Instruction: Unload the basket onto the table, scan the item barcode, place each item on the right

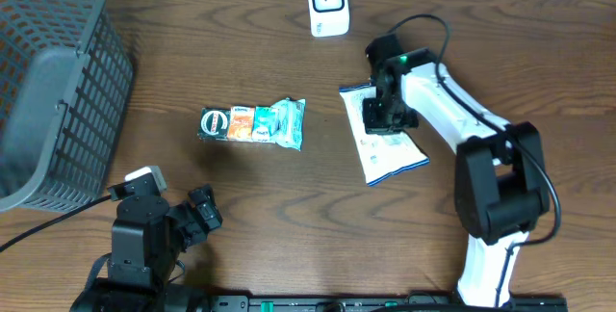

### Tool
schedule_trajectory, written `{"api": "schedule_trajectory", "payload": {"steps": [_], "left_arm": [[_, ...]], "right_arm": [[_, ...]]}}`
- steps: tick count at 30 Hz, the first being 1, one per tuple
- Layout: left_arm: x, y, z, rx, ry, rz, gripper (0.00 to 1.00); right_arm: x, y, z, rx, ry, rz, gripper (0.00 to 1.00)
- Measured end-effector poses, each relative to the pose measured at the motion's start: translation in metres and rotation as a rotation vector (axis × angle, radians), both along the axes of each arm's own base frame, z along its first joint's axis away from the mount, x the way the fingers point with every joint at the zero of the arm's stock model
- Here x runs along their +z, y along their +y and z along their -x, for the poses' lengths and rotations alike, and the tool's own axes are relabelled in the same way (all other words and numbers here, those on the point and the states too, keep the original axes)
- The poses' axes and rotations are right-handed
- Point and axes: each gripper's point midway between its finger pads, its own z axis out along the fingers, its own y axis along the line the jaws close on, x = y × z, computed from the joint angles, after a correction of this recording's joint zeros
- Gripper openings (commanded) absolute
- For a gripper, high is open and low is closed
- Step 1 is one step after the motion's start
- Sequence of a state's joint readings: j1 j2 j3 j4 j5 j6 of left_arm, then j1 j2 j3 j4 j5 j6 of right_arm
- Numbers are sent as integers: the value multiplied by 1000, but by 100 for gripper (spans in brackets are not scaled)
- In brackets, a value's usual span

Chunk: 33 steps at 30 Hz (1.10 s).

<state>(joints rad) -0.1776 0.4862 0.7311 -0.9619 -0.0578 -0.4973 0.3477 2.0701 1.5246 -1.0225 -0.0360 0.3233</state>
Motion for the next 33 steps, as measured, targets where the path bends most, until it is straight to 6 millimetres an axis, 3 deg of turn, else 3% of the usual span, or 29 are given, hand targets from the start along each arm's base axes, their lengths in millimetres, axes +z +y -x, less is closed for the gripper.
{"api": "schedule_trajectory", "payload": {"steps": [3, 5, 7, 9, 14, 16, 19, 23, 29, 33], "left_arm": [[0, 0, 0, 0, 0, 0, 97], [0, 0, 0, 0, 0, 0, 98], [0, 0, 0, 0, 0, 0, 98], [0, 0, 0, 0, 0, 0, 97], [0, 0, 0, 0, 0, 0, 98], [0, 0, 0, 0, 0, 0, 98], [0, 0, 0, 0, 0, 0, 98], [0, 0, 0, 0, 0, 0, 98], [0, 0, 0, 0, 0, 0, 97], [0, 0, 0, 0, 0, 0, 98]], "right_arm": [[-4, -5, 6, -12, 29, 24, 2], [-3, -7, 11, -17, 49, 36, 8], [-1, -11, 18, -25, 82, 55, 24], [4, -15, 26, -29, 115, 73, 59], [25, -18, 32, -7, 154, 92, 78], [32, -19, 34, 7, 159, 92, 77], [36, -20, 37, 18, 164, 93, 64], [27, -21, 41, 28, 174, 96, 52], [4, -27, 55, 26, 207, 107, 60], [-3, -29, 64, 17, 231, 116, 74]]}}
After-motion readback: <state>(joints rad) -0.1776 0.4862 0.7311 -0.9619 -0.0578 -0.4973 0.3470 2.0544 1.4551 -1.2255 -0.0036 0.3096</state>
